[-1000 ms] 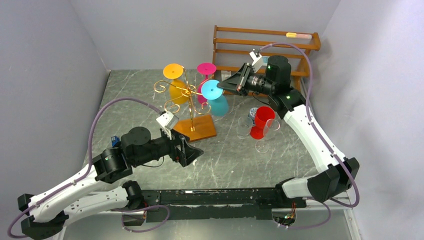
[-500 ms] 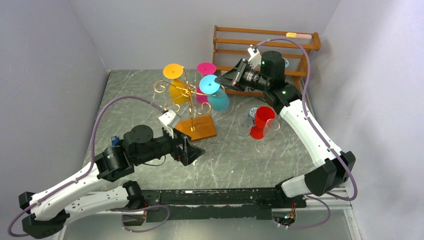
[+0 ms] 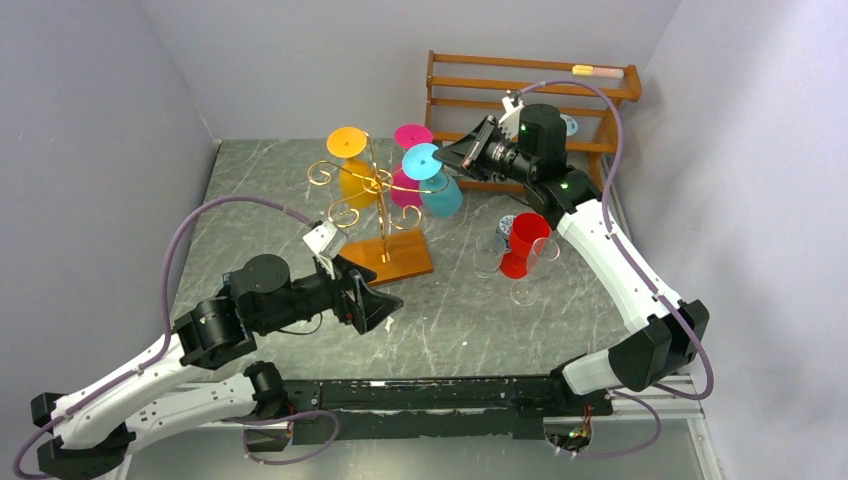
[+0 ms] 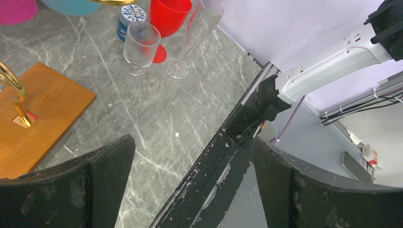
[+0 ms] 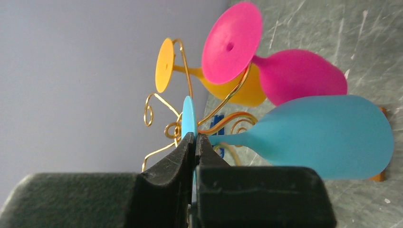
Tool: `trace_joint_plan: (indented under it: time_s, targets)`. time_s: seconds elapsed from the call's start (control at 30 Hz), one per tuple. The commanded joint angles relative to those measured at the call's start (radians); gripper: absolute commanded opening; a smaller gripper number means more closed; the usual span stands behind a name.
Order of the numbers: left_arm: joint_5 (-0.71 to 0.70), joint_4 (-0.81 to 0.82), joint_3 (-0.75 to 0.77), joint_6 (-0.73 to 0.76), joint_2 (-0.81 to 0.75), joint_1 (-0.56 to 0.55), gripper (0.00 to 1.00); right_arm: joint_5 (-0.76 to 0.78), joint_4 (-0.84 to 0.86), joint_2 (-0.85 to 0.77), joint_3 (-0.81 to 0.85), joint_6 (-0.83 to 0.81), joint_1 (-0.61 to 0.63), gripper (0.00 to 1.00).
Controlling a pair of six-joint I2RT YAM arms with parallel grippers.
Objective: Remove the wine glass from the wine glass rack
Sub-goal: Pick up the wine glass from the wine rack, then place the wine glass at the center of the board.
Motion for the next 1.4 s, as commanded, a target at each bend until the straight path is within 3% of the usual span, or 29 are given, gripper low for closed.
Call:
trace_joint_plan:
  time_s: [0.0,0.33,0.7,0.97,1.37]
  targets:
    - [-0.006,-0.021,0.016,-0.002,-0.001,0.006,0.97,0.098,0.024,-0.033,-0.005,-0.011,-0.004,0.0]
    - [-0.006,-0.023,0.017,-0.004,-0.002,0.006,0.97,0.127,0.047,-0.061,-0.027,0.002,-0.004,0.0]
    - [-0.125,-0.011,-0.018,-0.04,-0.075,0.005,0.97,0.203,0.011,-0.134,-0.054,-0.028,-0.004,0.0]
    - [-0.098,0.05,-0.075,-0.06,-0.113,0.006,0.97,0.195,-0.01,-0.186,-0.089,-0.055,-0.003,0.0]
    - [-0.046,0.044,-0.034,-0.049,-0.037,0.006,0.95,0.123,-0.107,-0.3,-0.093,-0.163,-0.021,0.0]
